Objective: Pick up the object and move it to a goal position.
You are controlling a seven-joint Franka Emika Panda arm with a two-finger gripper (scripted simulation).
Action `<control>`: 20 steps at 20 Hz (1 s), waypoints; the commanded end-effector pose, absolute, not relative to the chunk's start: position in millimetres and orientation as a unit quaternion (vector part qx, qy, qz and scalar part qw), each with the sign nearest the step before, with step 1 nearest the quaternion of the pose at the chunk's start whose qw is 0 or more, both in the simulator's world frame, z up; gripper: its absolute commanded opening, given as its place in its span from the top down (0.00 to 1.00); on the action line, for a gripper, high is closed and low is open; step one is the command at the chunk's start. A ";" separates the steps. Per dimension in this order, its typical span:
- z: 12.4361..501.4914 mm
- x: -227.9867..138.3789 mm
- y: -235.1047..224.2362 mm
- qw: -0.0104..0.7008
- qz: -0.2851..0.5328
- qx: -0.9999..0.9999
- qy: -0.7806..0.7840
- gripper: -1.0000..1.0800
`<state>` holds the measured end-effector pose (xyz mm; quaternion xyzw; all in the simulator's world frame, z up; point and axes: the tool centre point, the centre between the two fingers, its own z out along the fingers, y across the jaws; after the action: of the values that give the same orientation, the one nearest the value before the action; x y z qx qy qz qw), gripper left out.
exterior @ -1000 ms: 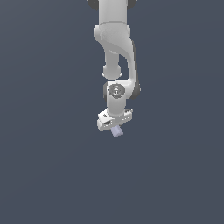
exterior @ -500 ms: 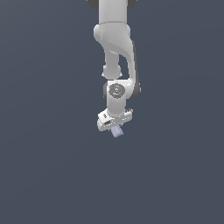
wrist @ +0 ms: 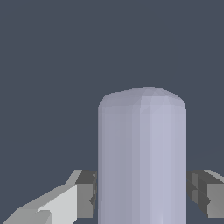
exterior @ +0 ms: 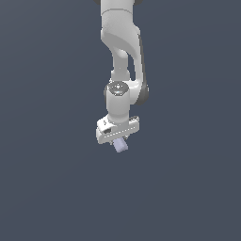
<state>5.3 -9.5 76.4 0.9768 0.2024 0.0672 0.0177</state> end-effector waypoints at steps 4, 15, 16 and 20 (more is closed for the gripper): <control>163.0 64.3 -47.6 0.041 0.155 0.968 0.194 1.00; 387.7 132.3 -129.1 0.090 0.349 0.917 0.172 1.00; 404.1 133.4 -134.6 0.093 0.362 0.912 0.170 1.00; 453.9 133.6 -151.1 0.101 0.402 0.895 0.164 1.00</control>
<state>133.8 -145.6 436.2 0.9015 0.1652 0.3878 0.0986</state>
